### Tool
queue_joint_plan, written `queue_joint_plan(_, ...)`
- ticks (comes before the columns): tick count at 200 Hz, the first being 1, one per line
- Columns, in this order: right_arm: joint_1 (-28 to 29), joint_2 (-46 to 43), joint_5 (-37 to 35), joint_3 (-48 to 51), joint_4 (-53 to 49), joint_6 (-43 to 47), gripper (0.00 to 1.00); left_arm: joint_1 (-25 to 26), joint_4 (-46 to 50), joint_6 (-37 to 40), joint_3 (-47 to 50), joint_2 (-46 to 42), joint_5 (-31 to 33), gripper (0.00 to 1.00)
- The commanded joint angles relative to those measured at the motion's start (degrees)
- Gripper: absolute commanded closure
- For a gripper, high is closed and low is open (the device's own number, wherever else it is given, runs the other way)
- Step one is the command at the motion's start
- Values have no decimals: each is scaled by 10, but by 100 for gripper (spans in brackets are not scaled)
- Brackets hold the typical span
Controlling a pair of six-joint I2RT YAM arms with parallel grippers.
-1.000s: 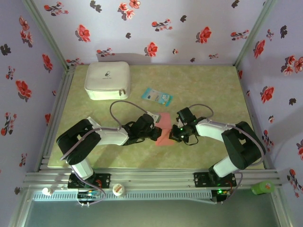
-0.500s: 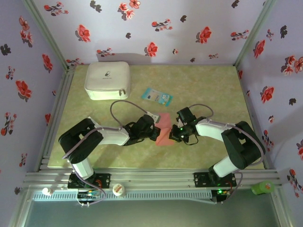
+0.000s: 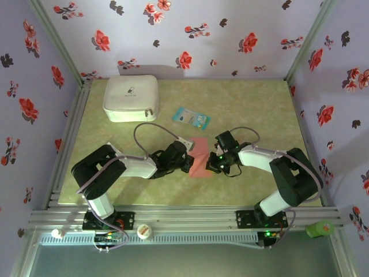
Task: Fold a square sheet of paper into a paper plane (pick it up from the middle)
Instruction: Fold the triangle a second time at the center of the table.
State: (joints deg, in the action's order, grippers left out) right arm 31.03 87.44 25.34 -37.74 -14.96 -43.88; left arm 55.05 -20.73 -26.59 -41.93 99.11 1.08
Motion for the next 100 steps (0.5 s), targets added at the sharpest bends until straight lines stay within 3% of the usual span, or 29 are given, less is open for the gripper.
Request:
queue_joint_plan(1,1,22,-37,10,-35,9,100,-6,-23,15,3,6,12,95)
queue_joint_plan(100,1,24,-36,10,-32,6,100,-8,-17,12,-5,20,9,94)
